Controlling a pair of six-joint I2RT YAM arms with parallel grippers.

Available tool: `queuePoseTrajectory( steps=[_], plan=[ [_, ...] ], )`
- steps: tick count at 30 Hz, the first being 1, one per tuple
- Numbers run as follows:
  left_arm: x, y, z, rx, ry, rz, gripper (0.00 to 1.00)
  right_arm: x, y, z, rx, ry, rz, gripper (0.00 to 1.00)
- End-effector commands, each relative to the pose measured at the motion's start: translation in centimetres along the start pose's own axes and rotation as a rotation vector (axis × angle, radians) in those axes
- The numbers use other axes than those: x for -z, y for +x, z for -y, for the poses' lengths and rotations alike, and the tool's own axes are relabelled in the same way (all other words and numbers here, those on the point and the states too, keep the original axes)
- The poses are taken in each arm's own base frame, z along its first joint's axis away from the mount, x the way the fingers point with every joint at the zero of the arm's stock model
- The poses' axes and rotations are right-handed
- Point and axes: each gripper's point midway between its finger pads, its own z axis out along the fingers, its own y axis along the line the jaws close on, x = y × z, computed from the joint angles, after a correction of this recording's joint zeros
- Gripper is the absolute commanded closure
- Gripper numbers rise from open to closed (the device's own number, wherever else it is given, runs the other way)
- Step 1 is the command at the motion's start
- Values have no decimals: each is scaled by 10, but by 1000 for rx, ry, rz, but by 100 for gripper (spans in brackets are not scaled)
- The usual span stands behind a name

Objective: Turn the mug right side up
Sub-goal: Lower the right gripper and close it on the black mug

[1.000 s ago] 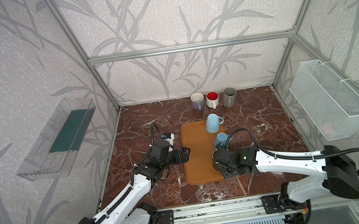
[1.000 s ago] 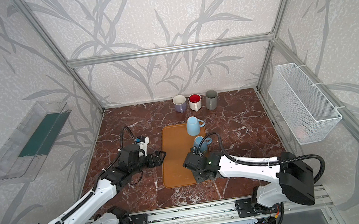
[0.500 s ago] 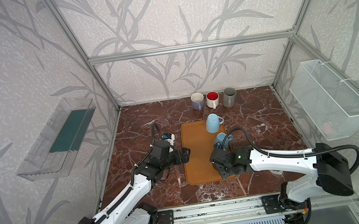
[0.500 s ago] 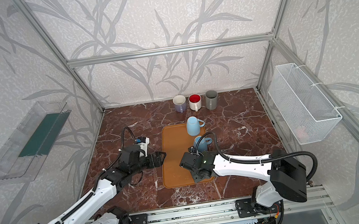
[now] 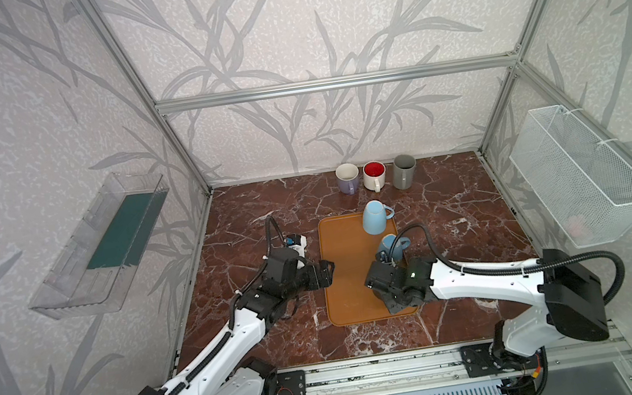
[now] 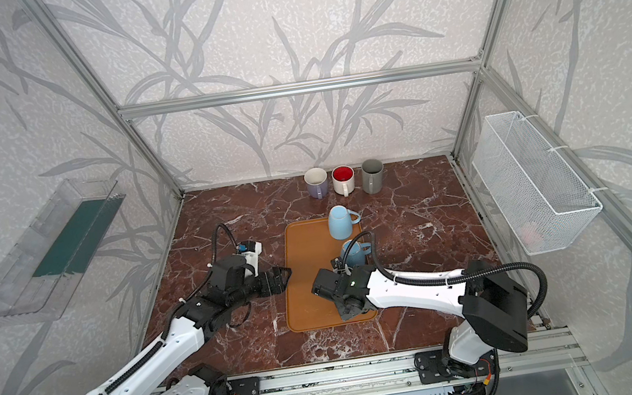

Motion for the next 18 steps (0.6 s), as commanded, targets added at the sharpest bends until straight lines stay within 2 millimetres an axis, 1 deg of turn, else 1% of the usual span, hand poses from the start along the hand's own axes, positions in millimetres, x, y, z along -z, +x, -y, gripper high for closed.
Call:
queuePoseTrajectory(
  steps=[1,5,8,10,18],
  plan=[
    [7,-14,5,-3,-6,38,2,9,-9,5,28,40,29,100],
    [9,-16,3,-1,-22,47,1,19,-20,0,64,8,64,100],
    [12,-18,0,-7,-39,53,1,29,-32,-7,90,-55,103,100],
    [15,-20,0,-14,-46,63,1,35,-41,-13,90,-122,123,100],
    [24,-31,3,-21,-51,87,1,51,-76,-19,12,-374,190,100]
  ],
)
